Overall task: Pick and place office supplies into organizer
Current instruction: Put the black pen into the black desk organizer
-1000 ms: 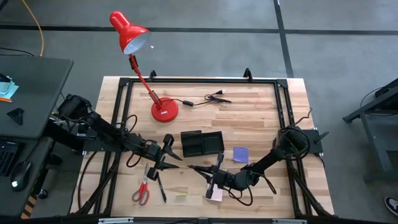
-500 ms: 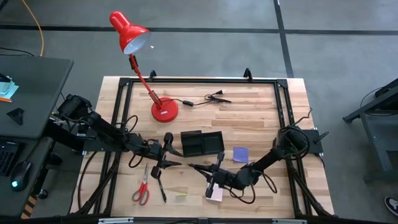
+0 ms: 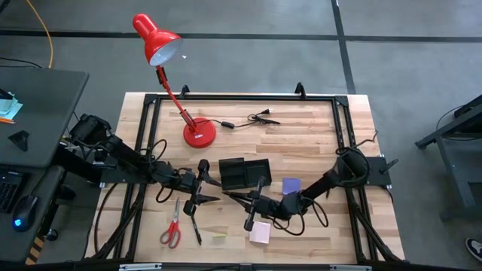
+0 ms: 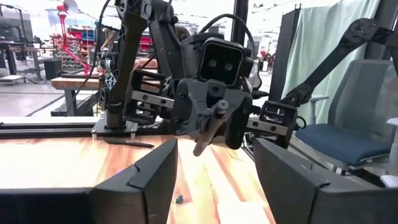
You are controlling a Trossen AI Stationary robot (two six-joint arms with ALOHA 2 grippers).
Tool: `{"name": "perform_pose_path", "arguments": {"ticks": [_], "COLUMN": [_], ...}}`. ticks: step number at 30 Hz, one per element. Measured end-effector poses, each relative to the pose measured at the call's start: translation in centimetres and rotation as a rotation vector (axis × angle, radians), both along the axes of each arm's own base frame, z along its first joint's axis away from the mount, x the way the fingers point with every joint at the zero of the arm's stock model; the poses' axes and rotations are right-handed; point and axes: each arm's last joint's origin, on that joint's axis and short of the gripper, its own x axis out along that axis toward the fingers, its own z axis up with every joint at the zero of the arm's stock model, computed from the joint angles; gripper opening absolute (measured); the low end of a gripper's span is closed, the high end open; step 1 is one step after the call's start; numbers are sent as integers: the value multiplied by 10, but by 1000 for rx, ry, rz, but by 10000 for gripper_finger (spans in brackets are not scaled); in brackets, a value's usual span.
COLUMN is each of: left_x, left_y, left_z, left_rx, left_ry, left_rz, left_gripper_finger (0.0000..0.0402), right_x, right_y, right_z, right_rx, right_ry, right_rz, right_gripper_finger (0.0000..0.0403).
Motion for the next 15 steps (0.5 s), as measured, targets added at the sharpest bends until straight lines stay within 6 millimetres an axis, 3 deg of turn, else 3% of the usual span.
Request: {"name": "perform_pose_path", "arguments": {"ticks": [15], "left_x": [0], "left_y": [0], "left_z": [2], "left_rx": [-8], "left_ry": [-22], "left_rz": [5], "left_gripper_finger": [189], "right_x": [12], "right_y": [-20], "right_z": [-1], "right_rx": [50], "right_ry": [-19], "right_rz": [70], "right_gripper_finger": [14]}}
